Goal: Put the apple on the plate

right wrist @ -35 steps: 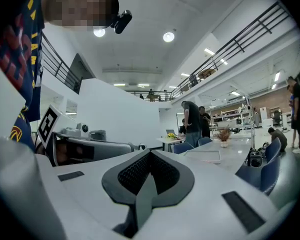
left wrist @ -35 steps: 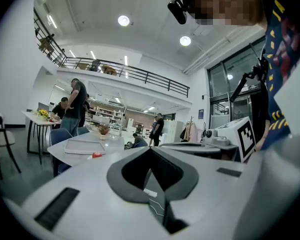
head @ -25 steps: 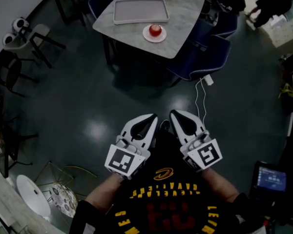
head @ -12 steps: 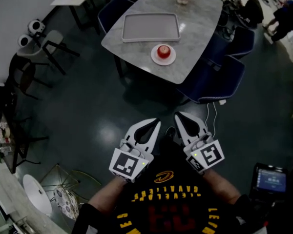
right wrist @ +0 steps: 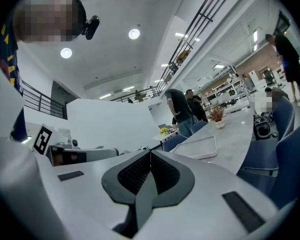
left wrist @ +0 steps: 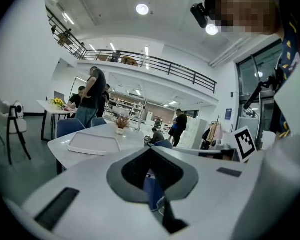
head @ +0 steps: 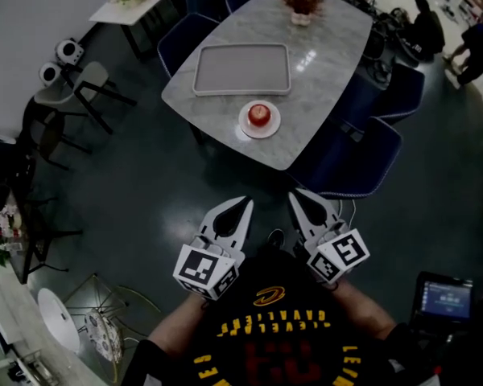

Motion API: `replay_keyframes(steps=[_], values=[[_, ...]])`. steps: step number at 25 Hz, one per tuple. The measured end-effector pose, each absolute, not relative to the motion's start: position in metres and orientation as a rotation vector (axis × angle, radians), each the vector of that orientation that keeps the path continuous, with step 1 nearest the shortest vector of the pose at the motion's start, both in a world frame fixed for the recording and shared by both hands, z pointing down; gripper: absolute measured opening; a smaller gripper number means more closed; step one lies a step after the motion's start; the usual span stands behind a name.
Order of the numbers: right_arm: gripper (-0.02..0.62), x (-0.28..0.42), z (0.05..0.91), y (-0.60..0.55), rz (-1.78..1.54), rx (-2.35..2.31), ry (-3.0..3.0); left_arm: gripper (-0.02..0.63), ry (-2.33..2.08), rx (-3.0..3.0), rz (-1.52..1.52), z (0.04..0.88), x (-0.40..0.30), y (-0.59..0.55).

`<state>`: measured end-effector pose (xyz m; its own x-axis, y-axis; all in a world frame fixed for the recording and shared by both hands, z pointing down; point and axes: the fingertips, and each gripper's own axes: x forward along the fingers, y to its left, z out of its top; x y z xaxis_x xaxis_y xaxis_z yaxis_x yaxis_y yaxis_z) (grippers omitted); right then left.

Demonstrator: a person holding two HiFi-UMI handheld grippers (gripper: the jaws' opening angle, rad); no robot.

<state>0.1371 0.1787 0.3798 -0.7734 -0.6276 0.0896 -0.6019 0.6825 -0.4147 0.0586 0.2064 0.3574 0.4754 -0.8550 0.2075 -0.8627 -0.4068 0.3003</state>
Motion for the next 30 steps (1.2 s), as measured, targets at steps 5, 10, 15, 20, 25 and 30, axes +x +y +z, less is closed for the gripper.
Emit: replay_keyframes(steps=[5,10,15,20,25,30], values=[[0.007,0.154,0.393,0.155,-0.773,-1.017,2.774,0.0,-1.57,2.215,-0.019,0.373,0.04,0.184],[0.008,0.169,0.396,0.136,-0.795,-1.041,2.744,0.0,-1.612,2.155,-0.057,0.377,0.035,0.172],[0.008,0.164,0.392,0.12,-0.799,-1.035,2.736,0.0,-1.639,2.148,-0.085,0.373,0.024,0.157],[0.008,0.164,0.403,0.094,-0.814,-1.088,2.719,0.0,-1.608,2.076,-0.119,0.391,0.005,0.131],[0.008,0.162,0.424,0.056,-0.895,-1.173,2.696,0.0,-1.565,2.045,-0.09,0.419,-0.018,0.083],[0.008,0.158,0.447,0.007,-0.977,-1.301,2.664,0.058,-1.486,1.998,0.027,0.464,-0.034,0.031]])
